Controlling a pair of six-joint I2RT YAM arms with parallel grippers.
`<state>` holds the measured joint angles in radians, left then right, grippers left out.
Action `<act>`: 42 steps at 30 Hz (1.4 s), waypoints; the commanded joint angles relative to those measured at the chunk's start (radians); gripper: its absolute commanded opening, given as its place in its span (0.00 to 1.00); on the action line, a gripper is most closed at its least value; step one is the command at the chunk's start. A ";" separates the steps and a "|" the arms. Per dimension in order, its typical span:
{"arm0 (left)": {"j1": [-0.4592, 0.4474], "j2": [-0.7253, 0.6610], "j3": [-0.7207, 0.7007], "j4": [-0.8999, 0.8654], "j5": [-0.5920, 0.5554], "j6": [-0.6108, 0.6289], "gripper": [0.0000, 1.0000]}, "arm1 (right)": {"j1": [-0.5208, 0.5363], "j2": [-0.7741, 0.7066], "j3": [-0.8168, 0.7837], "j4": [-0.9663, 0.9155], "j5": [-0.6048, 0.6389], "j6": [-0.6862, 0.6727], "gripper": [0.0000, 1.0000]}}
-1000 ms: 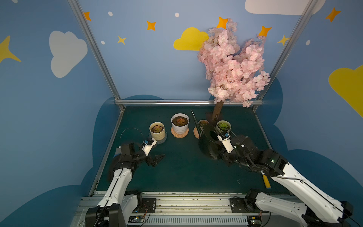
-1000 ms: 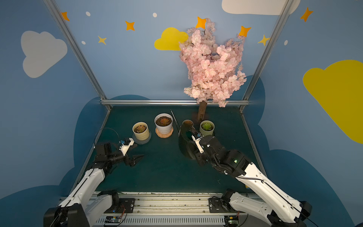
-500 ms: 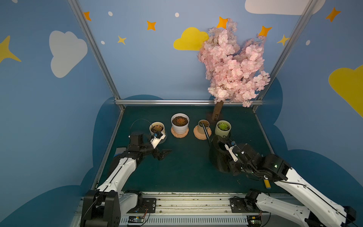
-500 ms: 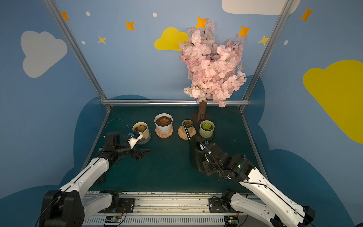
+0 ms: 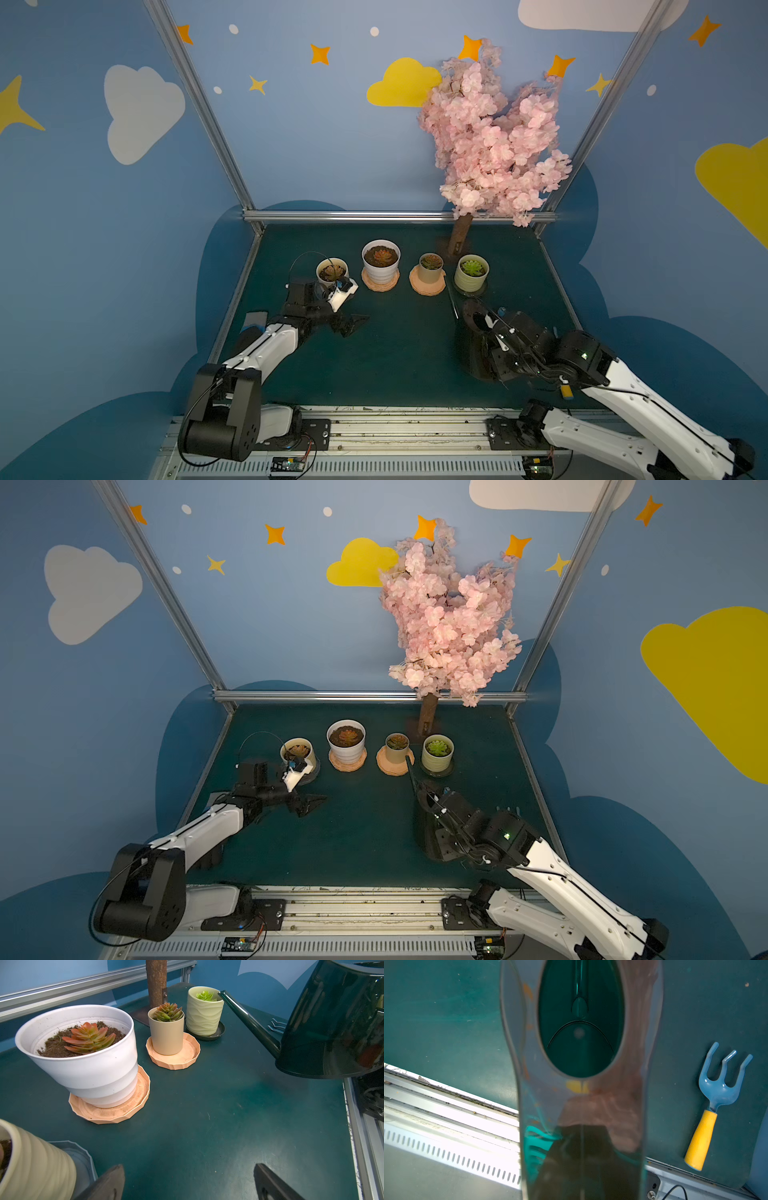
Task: Water the succulent around the soil edge
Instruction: Water the soil of the potted plant with water.
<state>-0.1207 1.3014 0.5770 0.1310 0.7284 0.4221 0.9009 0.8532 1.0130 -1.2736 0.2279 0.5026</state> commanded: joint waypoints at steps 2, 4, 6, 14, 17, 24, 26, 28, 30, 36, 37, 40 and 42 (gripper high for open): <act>-0.003 -0.012 -0.024 0.036 -0.001 0.012 1.00 | 0.004 0.053 -0.004 0.094 0.021 0.022 0.00; -0.002 -0.011 -0.028 0.036 -0.005 0.019 1.00 | 0.004 0.084 -0.006 0.116 0.020 0.018 0.00; -0.002 -0.014 -0.029 0.031 -0.002 0.023 1.00 | 0.004 0.112 -0.007 0.125 0.030 0.017 0.00; -0.002 -0.038 -0.034 0.007 -0.010 0.037 1.00 | -0.002 0.185 -0.004 0.129 0.042 0.011 0.00; -0.002 -0.024 -0.031 0.003 -0.010 0.049 1.00 | -0.006 0.195 0.004 0.124 0.041 -0.010 0.00; -0.003 -0.016 -0.032 -0.001 -0.006 0.061 1.00 | -0.029 0.224 0.076 0.056 0.050 -0.054 0.00; -0.003 -0.016 -0.032 -0.001 -0.005 0.066 1.00 | -0.038 0.240 0.108 0.030 0.048 -0.074 0.00; -0.003 -0.016 -0.034 -0.001 -0.004 0.069 1.00 | -0.048 0.259 0.140 0.003 0.054 -0.087 0.00; -0.003 -0.020 -0.035 -0.004 -0.004 0.073 1.00 | -0.056 0.276 0.172 -0.019 0.054 -0.102 0.00; -0.003 -0.028 -0.042 -0.004 0.000 0.081 1.00 | -0.070 0.320 0.243 -0.078 0.040 -0.134 0.00; -0.003 -0.029 -0.042 -0.004 0.000 0.082 1.00 | -0.071 0.326 0.253 -0.087 0.038 -0.138 0.00; -0.003 -0.027 -0.042 -0.004 0.002 0.084 1.00 | -0.077 0.343 0.277 -0.116 0.028 -0.152 0.00; -0.004 -0.026 -0.043 -0.004 0.007 0.085 1.00 | -0.079 0.358 0.296 -0.144 0.019 -0.161 0.00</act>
<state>-0.1207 1.2781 0.5457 0.1402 0.7143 0.4911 0.8280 1.2072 1.2621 -1.3636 0.2428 0.3618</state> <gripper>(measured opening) 0.998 0.263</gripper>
